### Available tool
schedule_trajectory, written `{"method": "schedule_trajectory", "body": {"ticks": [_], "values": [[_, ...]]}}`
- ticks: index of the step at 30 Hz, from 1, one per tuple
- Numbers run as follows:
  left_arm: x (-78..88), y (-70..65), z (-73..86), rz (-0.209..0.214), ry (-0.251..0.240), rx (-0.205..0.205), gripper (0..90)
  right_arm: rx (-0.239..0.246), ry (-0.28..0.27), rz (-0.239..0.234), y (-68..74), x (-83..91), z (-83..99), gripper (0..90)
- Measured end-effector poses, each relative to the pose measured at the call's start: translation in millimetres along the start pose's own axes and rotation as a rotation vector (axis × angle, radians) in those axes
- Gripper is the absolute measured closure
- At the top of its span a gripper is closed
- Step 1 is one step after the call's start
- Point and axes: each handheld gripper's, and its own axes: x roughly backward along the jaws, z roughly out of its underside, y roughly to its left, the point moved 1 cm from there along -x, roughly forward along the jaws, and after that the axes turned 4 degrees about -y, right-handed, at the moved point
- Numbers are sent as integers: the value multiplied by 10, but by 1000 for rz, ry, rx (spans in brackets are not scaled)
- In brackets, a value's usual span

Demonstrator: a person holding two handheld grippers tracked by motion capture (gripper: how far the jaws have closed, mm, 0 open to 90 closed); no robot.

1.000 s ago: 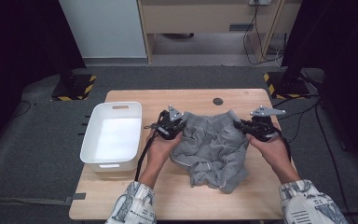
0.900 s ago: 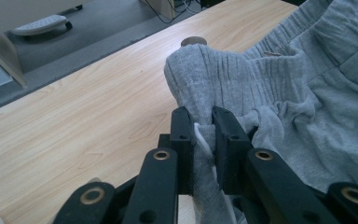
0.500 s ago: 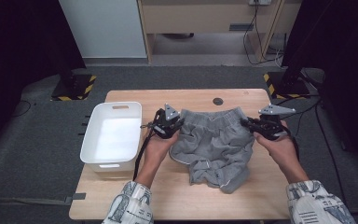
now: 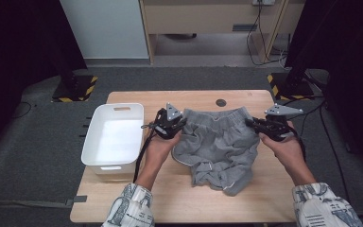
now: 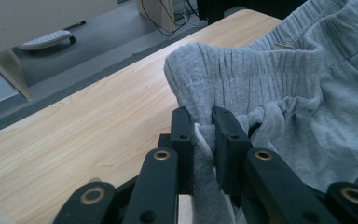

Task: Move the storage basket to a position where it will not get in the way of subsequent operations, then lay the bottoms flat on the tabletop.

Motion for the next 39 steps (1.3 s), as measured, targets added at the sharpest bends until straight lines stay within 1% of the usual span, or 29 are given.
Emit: {"method": "schedule_trajectory", "body": {"ticks": [5,20,31,36,37,39], "values": [[17,5,-11,2,-3,0,793,7,-2,0,2,31,-18,803],[68,37,-33,2,-13,3,794,2,-15,-3,-13,66,-40,802],[127,64,-57,5,-26,3,797,10,-29,-3,-25,137,-95,803],[202,52,-122,6,-40,-7,798,20,-39,-6,-10,189,-127,803],[224,51,-141,7,-41,-17,798,18,-43,-6,-7,200,-135,802],[264,44,-185,5,-52,-21,798,24,-50,-7,-7,239,-156,802]]}}
